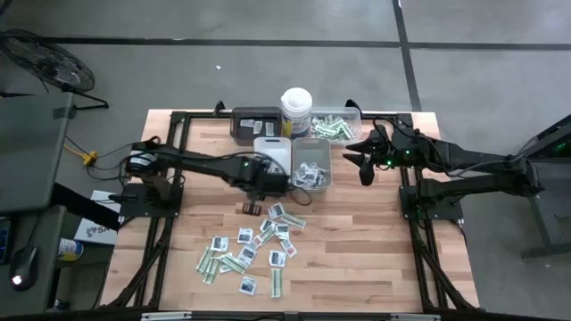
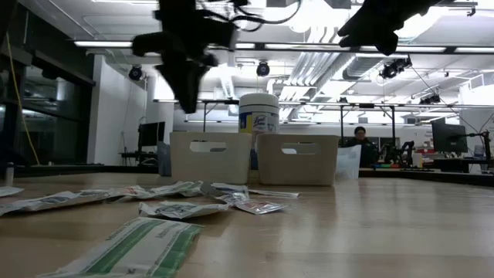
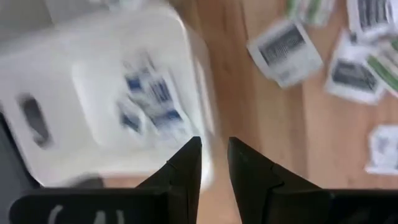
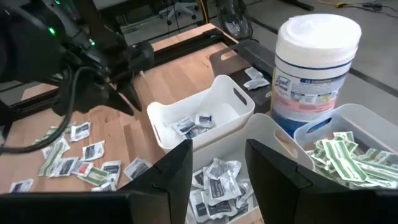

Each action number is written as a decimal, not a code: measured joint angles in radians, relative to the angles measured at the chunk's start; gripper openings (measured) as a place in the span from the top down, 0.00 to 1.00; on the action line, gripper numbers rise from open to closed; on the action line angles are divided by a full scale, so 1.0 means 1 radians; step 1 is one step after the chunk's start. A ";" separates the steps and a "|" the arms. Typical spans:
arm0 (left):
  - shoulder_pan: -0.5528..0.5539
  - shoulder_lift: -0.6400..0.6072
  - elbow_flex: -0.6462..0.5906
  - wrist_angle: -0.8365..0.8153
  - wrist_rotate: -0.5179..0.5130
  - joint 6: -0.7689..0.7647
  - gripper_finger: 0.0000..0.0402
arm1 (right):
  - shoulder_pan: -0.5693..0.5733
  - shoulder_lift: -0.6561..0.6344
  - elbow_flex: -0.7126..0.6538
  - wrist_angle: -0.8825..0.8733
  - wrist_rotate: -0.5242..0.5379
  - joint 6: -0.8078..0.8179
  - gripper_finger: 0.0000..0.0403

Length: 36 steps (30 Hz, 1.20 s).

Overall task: Pick & Place First Aid Supplies
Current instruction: Put the wipe into the gray bin

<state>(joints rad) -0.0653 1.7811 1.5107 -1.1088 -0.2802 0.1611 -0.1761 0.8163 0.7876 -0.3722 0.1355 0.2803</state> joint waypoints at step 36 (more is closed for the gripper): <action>-0.099 -0.067 -0.574 0.829 0.079 -0.481 0.56 | 0.000 0.000 0.000 -0.020 -0.011 -0.026 0.65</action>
<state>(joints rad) -0.1638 1.7143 0.9367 -0.2800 -0.2011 -0.3197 -0.1761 0.8165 0.7879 -0.3922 0.1242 0.2539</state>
